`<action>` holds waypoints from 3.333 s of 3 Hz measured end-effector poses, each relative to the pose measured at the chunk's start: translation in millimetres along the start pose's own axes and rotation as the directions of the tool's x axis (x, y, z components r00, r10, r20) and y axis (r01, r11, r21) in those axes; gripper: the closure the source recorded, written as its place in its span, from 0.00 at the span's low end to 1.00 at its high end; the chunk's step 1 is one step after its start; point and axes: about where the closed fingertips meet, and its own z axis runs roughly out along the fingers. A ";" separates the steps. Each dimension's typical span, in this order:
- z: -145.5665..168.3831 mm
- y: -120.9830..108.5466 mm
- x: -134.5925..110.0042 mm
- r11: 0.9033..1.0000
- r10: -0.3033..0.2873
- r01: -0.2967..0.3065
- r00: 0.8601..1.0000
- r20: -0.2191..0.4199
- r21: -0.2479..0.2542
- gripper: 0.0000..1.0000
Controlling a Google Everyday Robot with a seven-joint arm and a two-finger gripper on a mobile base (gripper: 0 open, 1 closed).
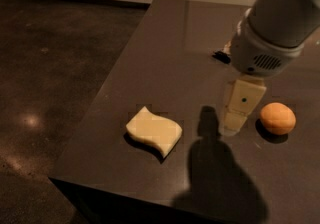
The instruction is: Move sponge near rxbar chocolate
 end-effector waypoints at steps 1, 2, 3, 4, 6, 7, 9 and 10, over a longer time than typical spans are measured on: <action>23.9 9.6 -21.4 1.000 -0.013 0.013 1.000 -0.002 -0.016 0.00; 50.6 9.7 -33.8 1.000 -0.006 0.006 1.000 -0.007 -0.026 0.00; 74.7 9.8 -42.0 0.999 0.004 -0.005 1.000 -0.006 -0.049 0.00; 92.4 18.5 -49.7 0.996 -0.003 0.004 1.000 0.008 -0.089 0.00; 101.6 42.8 -59.5 0.982 -0.066 0.078 0.995 0.072 -0.174 0.00; 106.6 55.8 -65.5 0.974 -0.093 0.109 0.992 0.089 -0.197 0.00; 114.0 70.9 -74.1 0.965 -0.115 0.133 0.989 0.093 -0.225 0.38; 109.4 64.8 -75.2 0.968 -0.095 0.112 0.992 0.089 -0.222 0.61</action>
Offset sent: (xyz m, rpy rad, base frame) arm 0.0238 0.0607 -0.0793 -0.0042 0.0516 -0.0073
